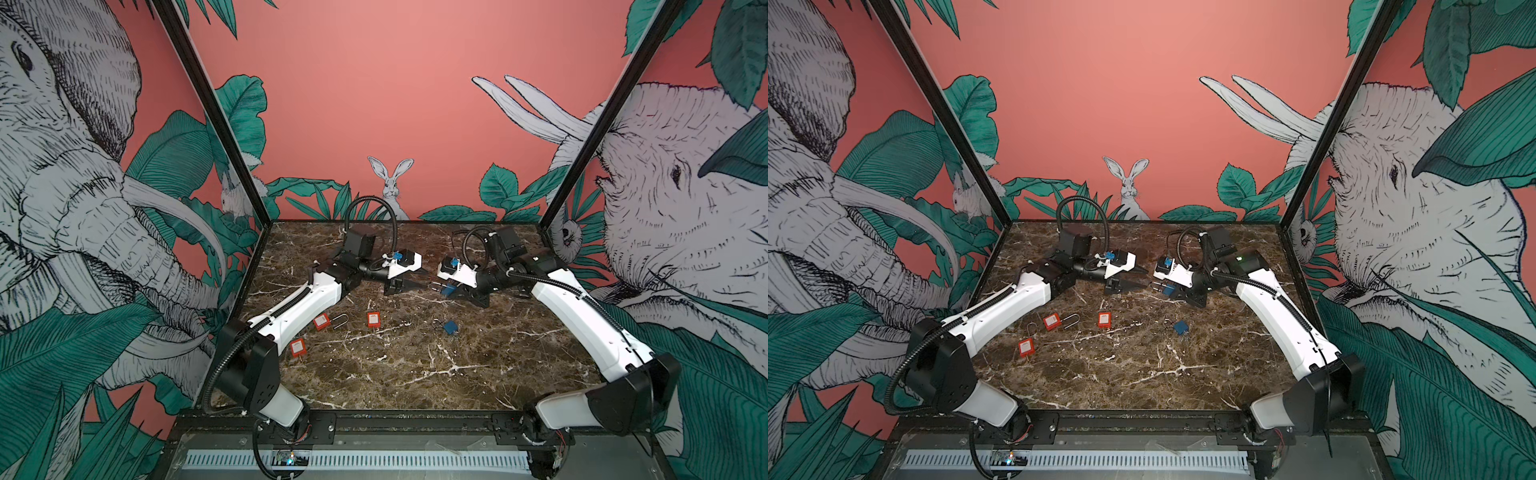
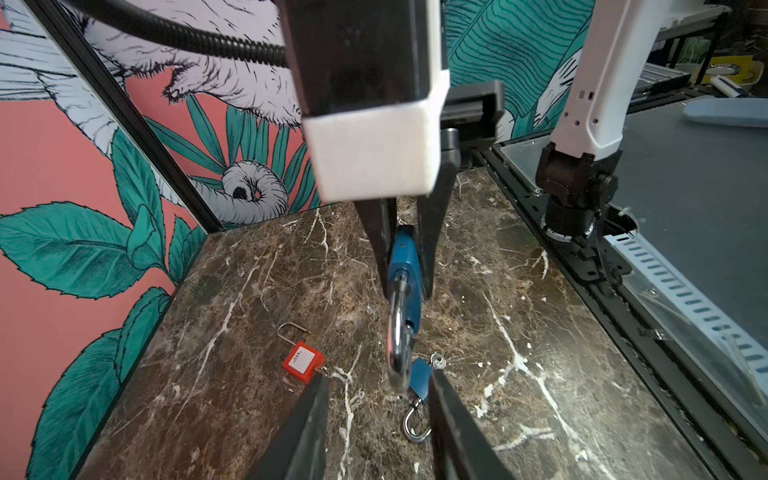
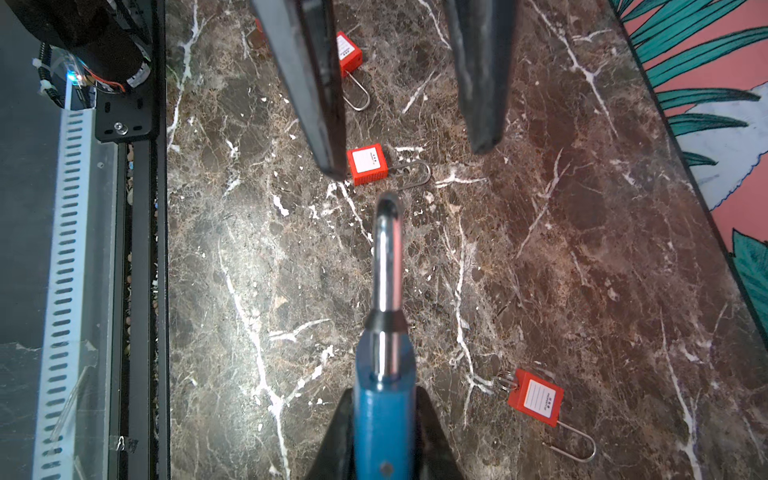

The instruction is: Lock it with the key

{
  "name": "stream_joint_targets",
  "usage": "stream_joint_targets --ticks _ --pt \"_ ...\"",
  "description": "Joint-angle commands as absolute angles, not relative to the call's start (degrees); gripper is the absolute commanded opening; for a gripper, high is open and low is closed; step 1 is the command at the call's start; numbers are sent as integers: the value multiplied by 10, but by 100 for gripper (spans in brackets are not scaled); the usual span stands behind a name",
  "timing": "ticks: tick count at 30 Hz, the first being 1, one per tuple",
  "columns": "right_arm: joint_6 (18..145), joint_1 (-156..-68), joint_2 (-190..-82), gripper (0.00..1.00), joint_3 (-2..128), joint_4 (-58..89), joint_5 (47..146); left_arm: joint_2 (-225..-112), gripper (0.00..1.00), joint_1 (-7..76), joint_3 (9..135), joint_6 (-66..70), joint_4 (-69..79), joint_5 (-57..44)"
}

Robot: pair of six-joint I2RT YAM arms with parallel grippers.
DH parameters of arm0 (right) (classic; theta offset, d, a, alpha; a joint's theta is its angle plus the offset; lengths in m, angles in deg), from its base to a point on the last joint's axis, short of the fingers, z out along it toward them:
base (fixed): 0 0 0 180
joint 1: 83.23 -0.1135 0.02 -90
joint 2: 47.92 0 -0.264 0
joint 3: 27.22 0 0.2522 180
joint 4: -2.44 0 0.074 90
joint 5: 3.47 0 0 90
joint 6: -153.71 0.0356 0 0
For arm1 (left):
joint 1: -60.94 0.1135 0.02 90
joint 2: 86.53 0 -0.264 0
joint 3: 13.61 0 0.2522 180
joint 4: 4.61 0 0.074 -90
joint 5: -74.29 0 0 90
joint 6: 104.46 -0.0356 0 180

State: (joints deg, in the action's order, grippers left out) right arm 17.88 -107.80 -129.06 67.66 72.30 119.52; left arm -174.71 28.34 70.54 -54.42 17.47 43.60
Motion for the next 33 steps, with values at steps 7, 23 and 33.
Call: stream_joint_targets --ticks 7,23,33 --pt "165 -1077 -1302 12 703 739 1211 -1750 35 258 698 -528 149 410" --pt "161 -1078 -1312 11 708 735 1215 -1761 28 247 696 -522 161 397" --pt "158 -1078 -1311 11 708 731 1214 -1769 18 246 699 -525 167 395"
